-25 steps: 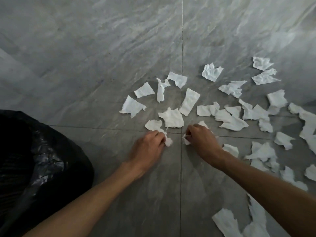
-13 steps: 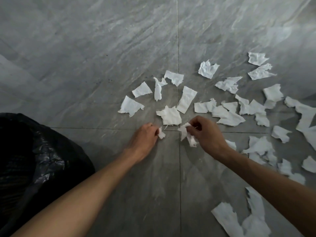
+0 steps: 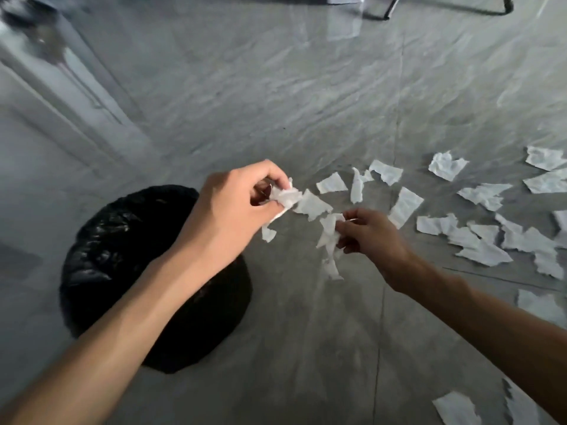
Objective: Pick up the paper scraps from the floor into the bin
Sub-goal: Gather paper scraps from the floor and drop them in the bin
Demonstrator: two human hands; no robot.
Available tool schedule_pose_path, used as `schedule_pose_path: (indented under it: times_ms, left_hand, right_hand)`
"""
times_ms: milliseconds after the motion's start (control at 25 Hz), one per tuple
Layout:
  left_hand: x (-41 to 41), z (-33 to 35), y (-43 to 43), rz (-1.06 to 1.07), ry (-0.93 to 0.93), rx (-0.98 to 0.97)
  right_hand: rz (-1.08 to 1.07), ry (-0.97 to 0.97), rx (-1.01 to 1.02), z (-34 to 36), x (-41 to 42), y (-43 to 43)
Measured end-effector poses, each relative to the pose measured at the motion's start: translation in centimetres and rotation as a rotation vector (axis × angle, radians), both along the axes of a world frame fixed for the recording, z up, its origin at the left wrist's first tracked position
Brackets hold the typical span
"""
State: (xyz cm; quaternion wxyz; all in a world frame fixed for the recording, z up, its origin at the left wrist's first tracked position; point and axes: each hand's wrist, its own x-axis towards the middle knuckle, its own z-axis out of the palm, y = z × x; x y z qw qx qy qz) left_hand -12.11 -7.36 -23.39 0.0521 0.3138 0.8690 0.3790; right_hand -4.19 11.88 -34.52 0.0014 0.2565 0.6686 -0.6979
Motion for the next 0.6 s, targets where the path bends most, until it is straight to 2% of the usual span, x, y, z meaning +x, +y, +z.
schedule_pose_path:
  times_ms: [80, 200, 320, 400, 520, 600]
  left_hand:
    - [-0.5, 1.2, -4.4, 0.110, 0.042, -0.020]
    - [-1.3, -0.6, -11.0, 0.319, 0.096, -0.266]
    - [-1.7, -4.0, -16.1, 0.418, -0.023, -0.501]
    - [-1.7, -5.7, -18.1, 0.454, -0.124, -0.573]
    - [-1.6, -6.6, -19.5, 0.475, -0.196, -0.572]
    - [-1.6, -6.6, -20.0, 0.489, -0.199, -0.590]
  right_hand:
    - [0.055, 0.083, -0.026, 2.8, -1.6, -2.6]
    - [0.132, 0.215, -0.111, 6.6, -4.0, -6.7]
    - [0.227, 0.301, -0.184, 9.2, -6.6, -11.2]
    - [0.285, 0.324, -0.219, 9.8, -8.0, -14.1]
    - [0.400, 0.230, -0.154, 8.8, -9.3, -17.2]
    - [0.529, 0.092, 0.027, 7.5, -9.5, -17.8]
